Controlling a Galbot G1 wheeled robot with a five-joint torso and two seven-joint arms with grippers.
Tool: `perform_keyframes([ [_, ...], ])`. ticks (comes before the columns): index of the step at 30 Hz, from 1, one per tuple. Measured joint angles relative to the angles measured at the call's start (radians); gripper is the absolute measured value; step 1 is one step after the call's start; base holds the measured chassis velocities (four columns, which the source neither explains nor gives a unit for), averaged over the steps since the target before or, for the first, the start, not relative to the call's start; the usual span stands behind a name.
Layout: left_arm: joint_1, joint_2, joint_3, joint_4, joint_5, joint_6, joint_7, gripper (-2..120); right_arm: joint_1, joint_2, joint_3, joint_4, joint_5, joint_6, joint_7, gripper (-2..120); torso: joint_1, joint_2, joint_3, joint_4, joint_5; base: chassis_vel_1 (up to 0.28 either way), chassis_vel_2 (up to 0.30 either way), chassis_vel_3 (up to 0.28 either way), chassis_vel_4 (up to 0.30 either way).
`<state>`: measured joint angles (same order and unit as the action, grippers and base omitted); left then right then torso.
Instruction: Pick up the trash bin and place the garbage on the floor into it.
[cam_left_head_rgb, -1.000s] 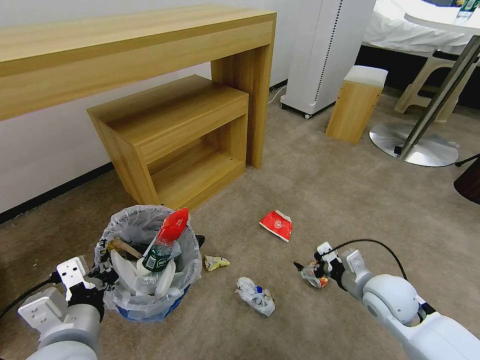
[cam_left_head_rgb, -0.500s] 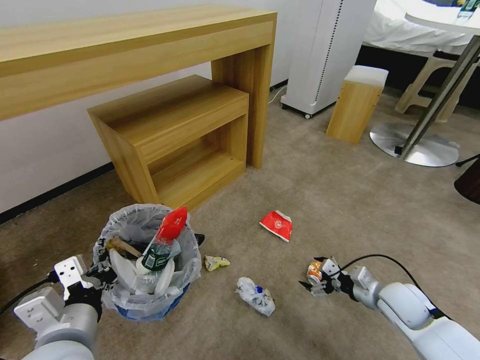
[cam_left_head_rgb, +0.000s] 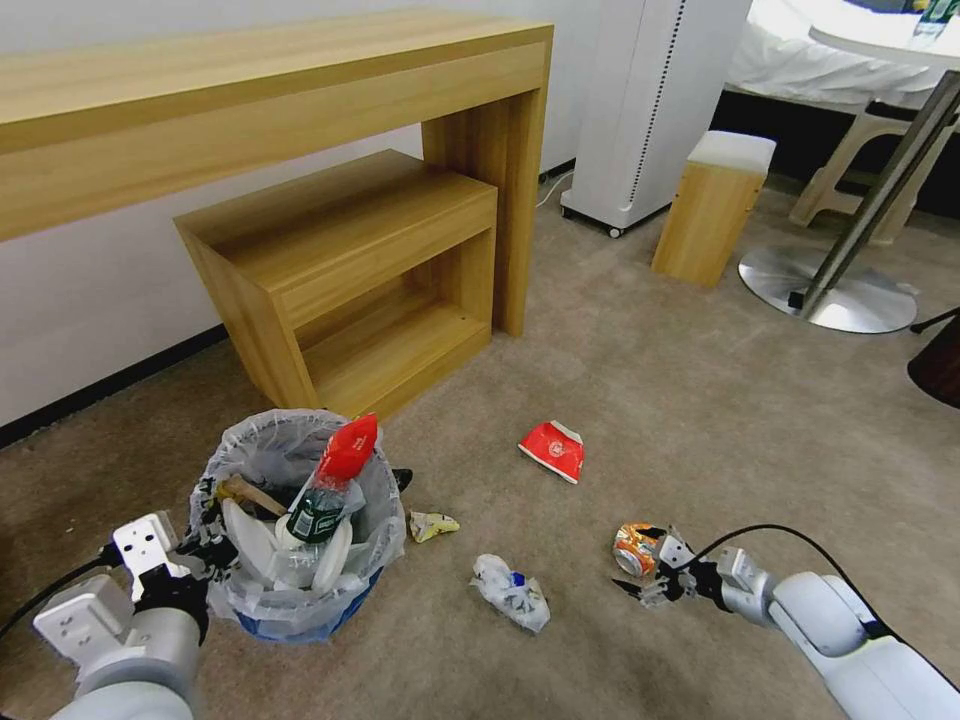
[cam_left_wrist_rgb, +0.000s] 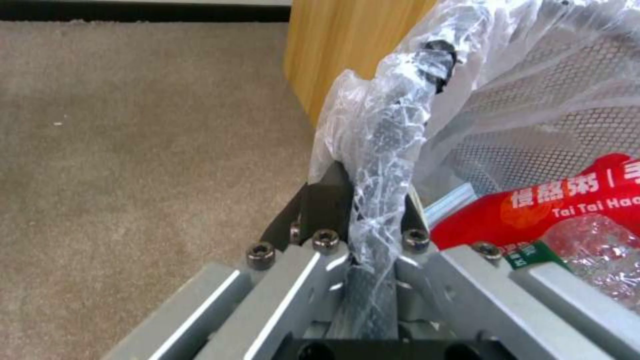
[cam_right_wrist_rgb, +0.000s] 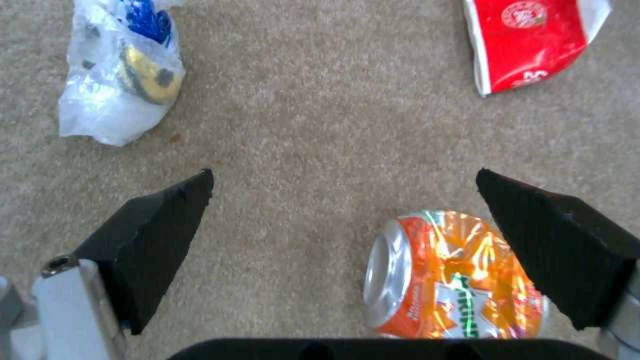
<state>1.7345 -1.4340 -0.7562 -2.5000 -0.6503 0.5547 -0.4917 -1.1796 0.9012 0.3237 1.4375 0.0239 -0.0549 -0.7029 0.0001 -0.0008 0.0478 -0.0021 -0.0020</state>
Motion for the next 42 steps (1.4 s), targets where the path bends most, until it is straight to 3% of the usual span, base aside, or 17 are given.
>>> perform_keyframes([
  [7,0.003,-0.003,-0.005,0.000,0.001,-0.001,0.000,1,0.036,0.012,-0.004,-0.070,-0.033,0.007,-0.028,100,0.000,0.000,0.000,0.0000,0.0000,0.000,0.000,0.000,0.000],
  [15,0.003,-0.010,0.006,0.000,0.008,-0.002,0.000,1,0.053,0.026,0.022,-0.164,0.051,0.004,-0.046,100,0.000,0.000,0.000,-0.0001,-0.0001,0.000,0.000,0.000,0.000],
  [24,0.007,-0.011,0.010,0.000,0.014,-0.004,0.001,1,0.091,0.069,0.024,-0.260,0.055,0.022,-0.032,98,0.000,0.000,0.000,0.0000,0.0000,0.000,0.000,0.000,0.000],
  [28,0.008,-0.009,0.007,0.000,0.014,-0.005,0.001,1,0.101,0.088,0.018,-0.278,0.047,0.022,-0.023,92,0.000,0.000,0.000,0.0000,0.0000,0.000,0.000,0.000,0.000],
  [34,0.005,-0.003,0.001,0.001,0.009,-0.005,0.002,1,0.122,0.111,0.014,-0.306,0.016,0.017,-0.011,69,0.000,0.000,0.000,0.0000,0.0000,0.000,0.000,0.000,0.000],
  [42,-0.002,0.003,0.001,0.014,0.005,-0.006,0.003,1,0.131,0.116,0.023,-0.336,-0.015,0.015,-0.013,56,0.000,0.000,0.000,-0.0001,-0.0001,0.000,0.000,0.000,0.000],
])
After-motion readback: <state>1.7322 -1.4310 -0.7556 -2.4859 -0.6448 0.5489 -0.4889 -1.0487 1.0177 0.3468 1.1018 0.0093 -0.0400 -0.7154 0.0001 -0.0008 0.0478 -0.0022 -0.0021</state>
